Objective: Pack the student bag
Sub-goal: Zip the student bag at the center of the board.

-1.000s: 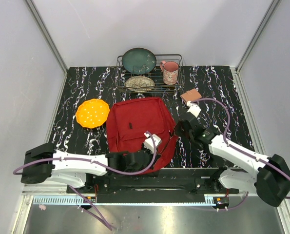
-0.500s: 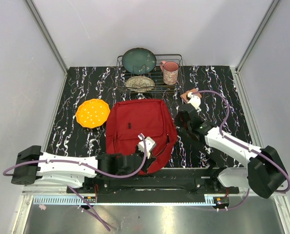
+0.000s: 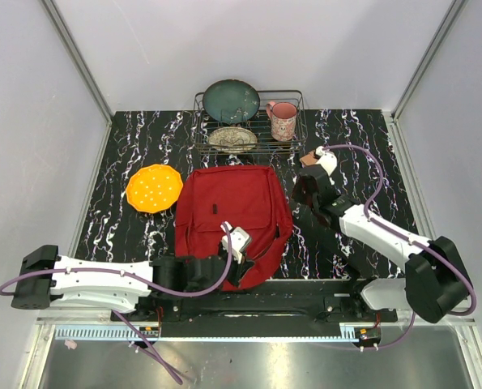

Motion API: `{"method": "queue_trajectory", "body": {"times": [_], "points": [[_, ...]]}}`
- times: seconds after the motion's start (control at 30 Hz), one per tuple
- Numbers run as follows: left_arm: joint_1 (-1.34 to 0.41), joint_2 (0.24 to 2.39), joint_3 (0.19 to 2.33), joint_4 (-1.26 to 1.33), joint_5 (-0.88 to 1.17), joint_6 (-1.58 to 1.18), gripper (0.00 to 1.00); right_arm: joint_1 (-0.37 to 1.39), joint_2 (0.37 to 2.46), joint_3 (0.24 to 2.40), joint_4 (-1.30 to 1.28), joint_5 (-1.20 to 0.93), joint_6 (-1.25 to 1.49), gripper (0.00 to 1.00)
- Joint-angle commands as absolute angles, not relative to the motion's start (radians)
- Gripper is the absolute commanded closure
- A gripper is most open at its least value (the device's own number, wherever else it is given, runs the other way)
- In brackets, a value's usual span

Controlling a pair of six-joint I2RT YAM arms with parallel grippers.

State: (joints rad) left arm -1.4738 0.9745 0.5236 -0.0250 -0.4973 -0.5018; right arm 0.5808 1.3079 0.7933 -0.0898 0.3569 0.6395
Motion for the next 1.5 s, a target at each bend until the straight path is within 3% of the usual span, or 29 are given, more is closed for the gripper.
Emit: {"method": "queue_trajectory", "body": {"times": [0.0, 0.67, 1.0, 1.13, 1.17, 1.23, 1.27, 1.37, 1.47], "points": [[-1.48, 0.957, 0.549, 0.051, -0.512, -0.476, 1.0, 0.536, 1.319, 0.844, -0.046, 0.356, 0.615, 1.0], [-1.48, 0.954, 0.546, 0.04, -0.517, -0.502, 1.0, 0.417, 1.33, 0.85, -0.029, 0.216, 0.592, 1.0], [-1.479, 0.995, 0.545, 0.06, -0.526, -0.525, 1.0, 0.414, 1.191, 0.785, -0.083, 0.058, 0.581, 0.99], [-1.48, 1.029, 0.561, 0.066, -0.506, -0.503, 1.0, 0.416, 1.083, 0.749, -0.116, 0.031, 0.558, 0.84], [-1.48, 1.037, 0.561, 0.069, -0.506, -0.499, 1.0, 0.416, 1.069, 0.743, -0.124, 0.003, 0.574, 0.67], [-1.474, 1.064, 0.56, 0.087, -0.476, -0.488, 1.0, 0.414, 1.045, 0.736, -0.167, -0.049, 0.597, 0.58], [-1.47, 1.08, 0.563, 0.094, -0.444, -0.482, 0.96, 0.414, 1.04, 0.721, -0.179, -0.092, 0.632, 0.45], [-1.454, 1.169, 0.583, 0.1, -0.385, -0.486, 0.8, 0.414, 1.028, 0.665, -0.187, -0.207, 0.692, 0.41], [-1.454, 1.264, 0.598, 0.146, -0.316, -0.497, 0.78, 0.416, 1.029, 0.593, -0.173, -0.315, 0.753, 0.41]]}}
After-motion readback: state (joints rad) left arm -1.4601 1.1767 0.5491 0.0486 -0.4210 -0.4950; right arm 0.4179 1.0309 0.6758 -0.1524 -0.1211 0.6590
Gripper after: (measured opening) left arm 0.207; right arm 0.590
